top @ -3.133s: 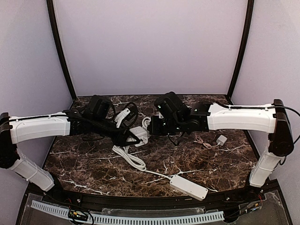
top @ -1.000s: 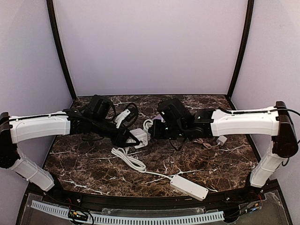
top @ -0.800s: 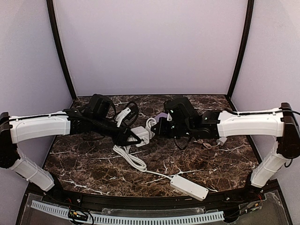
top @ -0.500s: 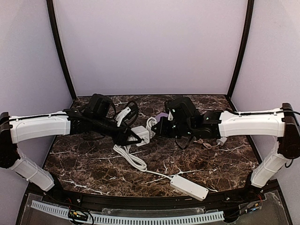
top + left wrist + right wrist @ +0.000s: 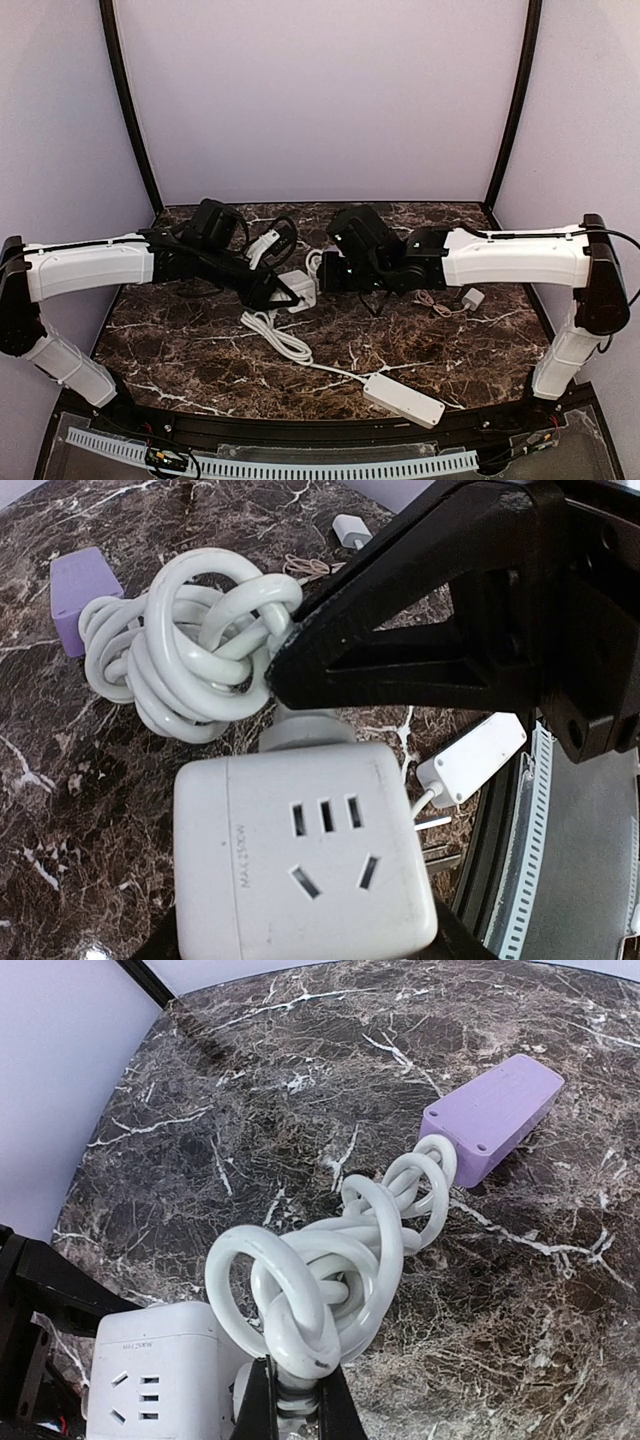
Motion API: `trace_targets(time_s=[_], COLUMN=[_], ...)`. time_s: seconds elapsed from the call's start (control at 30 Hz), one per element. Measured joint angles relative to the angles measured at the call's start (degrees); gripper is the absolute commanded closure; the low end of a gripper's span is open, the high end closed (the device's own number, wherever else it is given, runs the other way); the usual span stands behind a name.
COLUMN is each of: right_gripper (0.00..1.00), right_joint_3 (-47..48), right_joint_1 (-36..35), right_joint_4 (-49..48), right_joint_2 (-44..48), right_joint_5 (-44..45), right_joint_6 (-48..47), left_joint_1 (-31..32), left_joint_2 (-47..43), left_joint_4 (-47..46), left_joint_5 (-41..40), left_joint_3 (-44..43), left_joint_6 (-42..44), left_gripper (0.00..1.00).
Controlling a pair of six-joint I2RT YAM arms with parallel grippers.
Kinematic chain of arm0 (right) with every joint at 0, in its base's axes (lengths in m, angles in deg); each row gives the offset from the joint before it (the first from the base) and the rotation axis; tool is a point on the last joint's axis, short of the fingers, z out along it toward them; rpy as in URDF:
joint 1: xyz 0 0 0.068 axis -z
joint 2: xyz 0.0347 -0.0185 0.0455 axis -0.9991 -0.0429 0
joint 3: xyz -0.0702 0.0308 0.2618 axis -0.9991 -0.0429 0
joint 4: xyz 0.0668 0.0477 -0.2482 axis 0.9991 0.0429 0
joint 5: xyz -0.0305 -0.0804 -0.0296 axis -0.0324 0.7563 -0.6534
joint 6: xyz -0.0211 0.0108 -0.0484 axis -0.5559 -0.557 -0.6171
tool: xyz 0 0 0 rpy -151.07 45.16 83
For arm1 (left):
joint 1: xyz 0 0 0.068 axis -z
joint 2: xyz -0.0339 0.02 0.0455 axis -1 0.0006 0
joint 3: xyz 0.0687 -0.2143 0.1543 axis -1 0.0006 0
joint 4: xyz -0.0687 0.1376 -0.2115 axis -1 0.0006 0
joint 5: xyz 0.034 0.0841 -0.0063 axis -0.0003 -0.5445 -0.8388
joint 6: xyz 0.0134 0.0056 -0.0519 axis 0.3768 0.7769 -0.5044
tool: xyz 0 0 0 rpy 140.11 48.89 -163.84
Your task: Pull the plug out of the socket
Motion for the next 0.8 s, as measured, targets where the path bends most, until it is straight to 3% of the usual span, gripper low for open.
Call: trace_targets(time_s=[0.4, 0.8], right_gripper=[1.00, 1.00], right_joint_3=[4.37, -5.16], right_joint_1=[-2.67, -2.99], right_joint_4=[2.62, -8.50], right_joint_2=[-3.93, 2.71], right_joint_5=[6.64, 5.81], right_joint_6=[-10.19, -25.18], left_joint_1=[-0.28, -0.42], left_joint_2=[0.11, 0.11], left_joint_4=[2.29, 0.48], left_joint_5=[0.31, 4.46], left_joint_3=[0.00, 0.02], left_joint_6=[0.31, 0.37], left_gripper=[0.99, 0.99])
